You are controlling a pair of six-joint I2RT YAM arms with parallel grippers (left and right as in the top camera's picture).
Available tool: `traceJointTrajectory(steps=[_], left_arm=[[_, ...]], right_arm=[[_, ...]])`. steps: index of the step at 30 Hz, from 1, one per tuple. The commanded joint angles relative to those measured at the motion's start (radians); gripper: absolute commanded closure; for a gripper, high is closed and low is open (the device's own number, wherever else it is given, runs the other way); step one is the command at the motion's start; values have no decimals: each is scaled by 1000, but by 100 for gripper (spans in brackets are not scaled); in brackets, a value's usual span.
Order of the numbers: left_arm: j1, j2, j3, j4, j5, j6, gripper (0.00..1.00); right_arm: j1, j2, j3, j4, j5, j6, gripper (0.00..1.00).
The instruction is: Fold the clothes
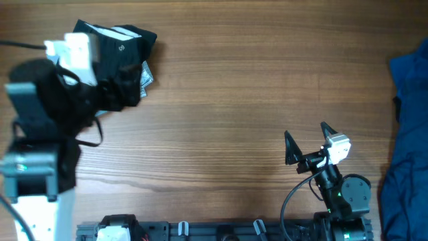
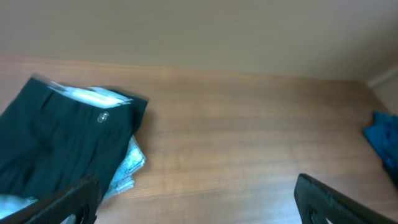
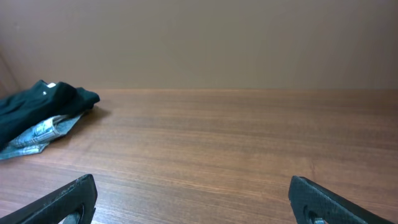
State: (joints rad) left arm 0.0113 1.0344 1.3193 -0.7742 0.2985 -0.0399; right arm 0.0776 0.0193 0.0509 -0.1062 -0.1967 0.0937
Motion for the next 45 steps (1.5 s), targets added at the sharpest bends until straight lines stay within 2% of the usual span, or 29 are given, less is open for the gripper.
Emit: traceJointTrajectory(steps=[1, 7, 18, 27, 45], left_arm=[[-61, -112, -246, 174, -50, 66, 0], [-72, -345, -583, 353, -101, 66, 0], [-72, -800, -930, 399, -158, 61, 0], [-72, -1035, -1208, 518, -140, 51, 0], [-78, -1032, -1249, 554, -140, 52, 0]], right_arm=[[2, -12, 3, 6, 18, 14, 0], [2, -12, 3, 6, 18, 13, 0], [2, -12, 3, 6, 18, 14, 0], [2, -12, 3, 6, 18, 14, 0], [2, -12, 3, 6, 18, 13, 0]])
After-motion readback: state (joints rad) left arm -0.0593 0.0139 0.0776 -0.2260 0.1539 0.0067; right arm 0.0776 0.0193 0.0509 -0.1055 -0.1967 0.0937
